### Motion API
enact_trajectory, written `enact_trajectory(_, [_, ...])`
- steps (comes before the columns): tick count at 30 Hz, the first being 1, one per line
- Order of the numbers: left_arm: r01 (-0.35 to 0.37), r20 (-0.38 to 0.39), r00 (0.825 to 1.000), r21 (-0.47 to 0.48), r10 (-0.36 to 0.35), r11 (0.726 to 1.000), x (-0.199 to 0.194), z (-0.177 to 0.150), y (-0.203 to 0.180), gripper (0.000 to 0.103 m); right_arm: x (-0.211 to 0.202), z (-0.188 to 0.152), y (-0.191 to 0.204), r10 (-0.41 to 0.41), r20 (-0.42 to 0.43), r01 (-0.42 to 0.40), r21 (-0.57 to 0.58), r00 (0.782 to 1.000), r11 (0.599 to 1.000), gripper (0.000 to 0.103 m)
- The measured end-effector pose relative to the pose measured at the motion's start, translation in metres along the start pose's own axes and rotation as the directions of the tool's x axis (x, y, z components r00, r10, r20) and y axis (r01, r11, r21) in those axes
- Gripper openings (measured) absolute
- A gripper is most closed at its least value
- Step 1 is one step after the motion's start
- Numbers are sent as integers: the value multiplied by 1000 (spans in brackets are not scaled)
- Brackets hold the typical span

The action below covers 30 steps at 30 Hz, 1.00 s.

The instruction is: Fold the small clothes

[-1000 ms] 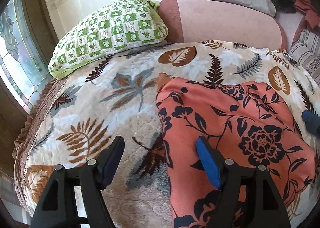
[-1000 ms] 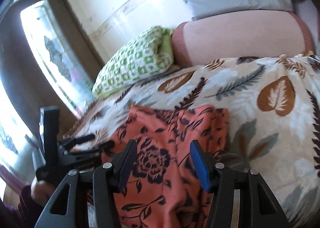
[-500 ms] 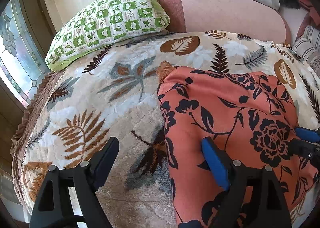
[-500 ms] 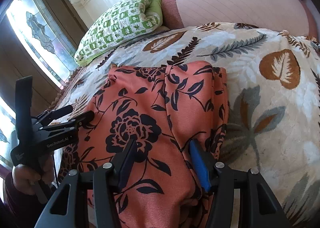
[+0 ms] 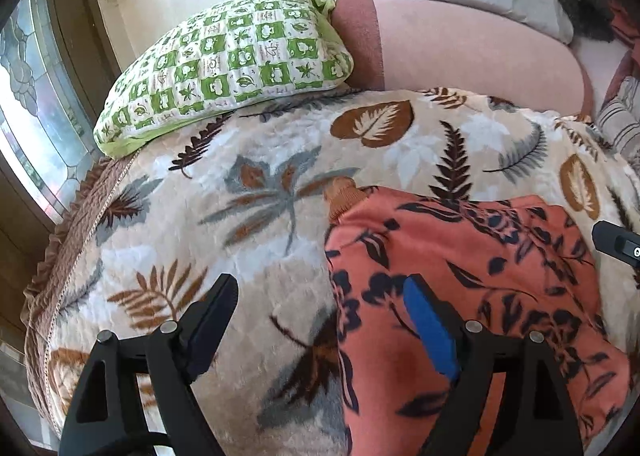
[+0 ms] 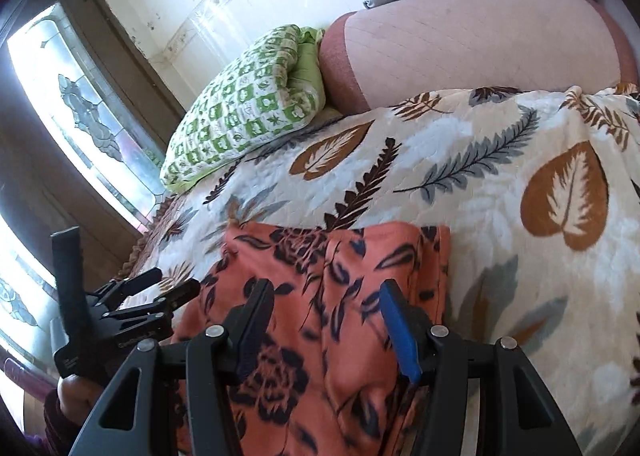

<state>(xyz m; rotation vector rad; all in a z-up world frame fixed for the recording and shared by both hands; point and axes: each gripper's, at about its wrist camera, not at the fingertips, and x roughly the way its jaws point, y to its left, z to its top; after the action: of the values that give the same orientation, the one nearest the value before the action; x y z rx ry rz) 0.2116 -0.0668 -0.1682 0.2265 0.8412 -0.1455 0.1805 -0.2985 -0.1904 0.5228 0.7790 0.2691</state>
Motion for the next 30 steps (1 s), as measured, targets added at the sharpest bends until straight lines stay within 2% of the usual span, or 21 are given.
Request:
enact_trajectory(3, [-15, -31, 999, 4, 15, 1000, 14, 1, -1, 85, 17, 3, -7, 24, -41, -22, 29, 999, 999, 59])
enact_trajectory(7, [-10, -59, 998, 3, 10, 1000, 28, 0, -3, 85, 40, -1, -16, -8, -110, 13, 42, 994, 999, 59])
enact_trajectory(11, [-10, -58, 998, 9, 10, 1000, 30, -2, -4, 85, 47, -3, -20, -8, -119, 14, 51, 993, 999, 59])
enact_trajectory(14, [-9, -53, 999, 12, 9, 1000, 28, -2, -3, 85, 43, -3, -17, -11, -113, 15, 39, 994, 999, 59])
enact_trajectory(21, [-10, -32, 999, 10, 11, 1000, 16, -3, 0, 85, 17, 2, -4, 53, -44, -53, 14, 998, 999, 59])
enact_trajectory(30, [-30, -13, 999, -3, 30, 1000, -1, -12, 4, 85, -10, -16, 14, 88, -70, -90, -28, 994, 996, 59])
